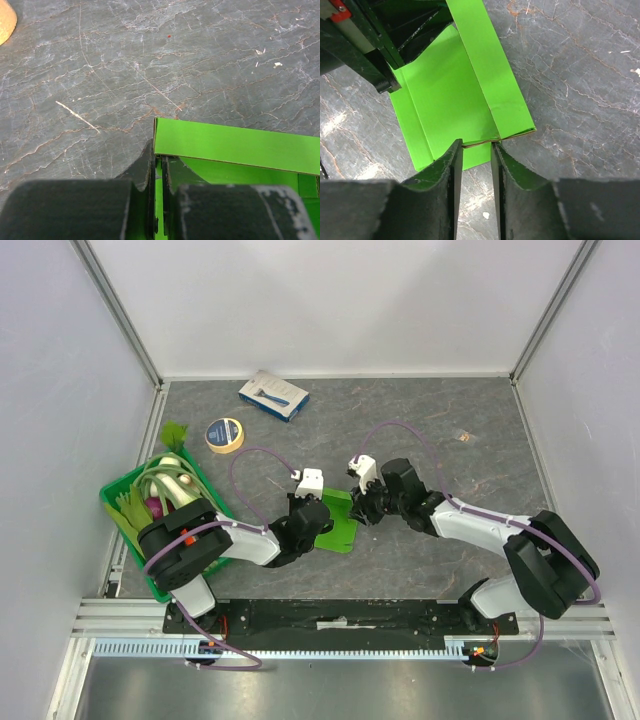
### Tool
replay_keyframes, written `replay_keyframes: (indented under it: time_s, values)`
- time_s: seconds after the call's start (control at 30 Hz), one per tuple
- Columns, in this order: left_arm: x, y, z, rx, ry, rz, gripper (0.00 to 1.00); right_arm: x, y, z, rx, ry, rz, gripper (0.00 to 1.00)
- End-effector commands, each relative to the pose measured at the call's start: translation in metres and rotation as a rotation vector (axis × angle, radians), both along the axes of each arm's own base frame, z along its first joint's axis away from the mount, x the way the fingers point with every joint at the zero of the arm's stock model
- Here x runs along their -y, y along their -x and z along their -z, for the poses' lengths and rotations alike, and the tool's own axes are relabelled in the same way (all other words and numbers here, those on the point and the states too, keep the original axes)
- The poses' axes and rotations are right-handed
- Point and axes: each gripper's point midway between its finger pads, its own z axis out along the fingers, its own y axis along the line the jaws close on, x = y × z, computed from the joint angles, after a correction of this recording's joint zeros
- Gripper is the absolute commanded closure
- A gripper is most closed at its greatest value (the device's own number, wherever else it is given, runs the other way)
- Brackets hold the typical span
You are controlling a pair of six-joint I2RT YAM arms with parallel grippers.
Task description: Fold the paper box
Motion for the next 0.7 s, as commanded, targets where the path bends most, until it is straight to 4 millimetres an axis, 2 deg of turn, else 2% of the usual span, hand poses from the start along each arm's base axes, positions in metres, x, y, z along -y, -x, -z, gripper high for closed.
replay_keyframes:
  time_s: [0.0, 0.1, 0.2, 0.27, 0.33, 0.4, 0.43, 0.5, 0.53, 0.6, 0.63, 0.67]
  values:
    - [0.017, 0.003, -0.006, 0.005, 0.077, 0.045, 0.98, -0.020, -0.001, -0.020, 0.098, -0.049, -0.102, 0.70]
    - [0.017, 0.004, -0.006, 0.005, 0.076, 0.046, 0.98, -0.021, 0.001, -0.017, 0.089, -0.049, -0.113, 0.69]
    - [0.017, 0.004, -0.006, 0.005, 0.079, 0.047, 0.98, -0.022, -0.001, -0.017, 0.096, -0.051, -0.109, 0.73]
    - [0.018, 0.004, -0.006, 0.005, 0.079, 0.048, 0.98, -0.023, -0.002, -0.021, 0.107, -0.071, -0.106, 0.83]
    - [0.018, 0.004, -0.006, 0.003, 0.083, 0.050, 0.98, -0.027, 0.001, -0.023, 0.101, -0.098, -0.115, 0.77]
    - [0.018, 0.004, -0.005, 0.003, 0.083, 0.050, 0.98, -0.029, 0.000, -0.023, 0.101, -0.103, -0.111, 0.64]
    - [0.018, 0.004, -0.005, 0.002, 0.080, 0.050, 0.98, -0.028, -0.001, -0.024, 0.111, -0.101, -0.107, 0.61]
    - [0.018, 0.004, -0.005, 0.001, 0.081, 0.053, 0.98, -0.024, -0.006, -0.023, 0.133, -0.073, -0.087, 0.58]
    - [0.017, 0.005, -0.005, 0.000, 0.080, 0.053, 0.98, -0.016, -0.010, -0.015, 0.136, -0.017, -0.050, 0.58]
    - [0.017, 0.005, -0.004, 0.001, 0.078, 0.050, 0.98, -0.014, -0.017, -0.021, 0.144, -0.002, -0.024, 0.61]
    - [0.017, 0.005, -0.003, -0.001, 0.075, 0.050, 0.98, -0.016, -0.009, -0.022, 0.112, -0.005, -0.057, 0.61]
    - [0.017, 0.005, -0.002, -0.002, 0.072, 0.051, 0.98, -0.021, -0.014, -0.045, 0.109, -0.058, -0.014, 0.62]
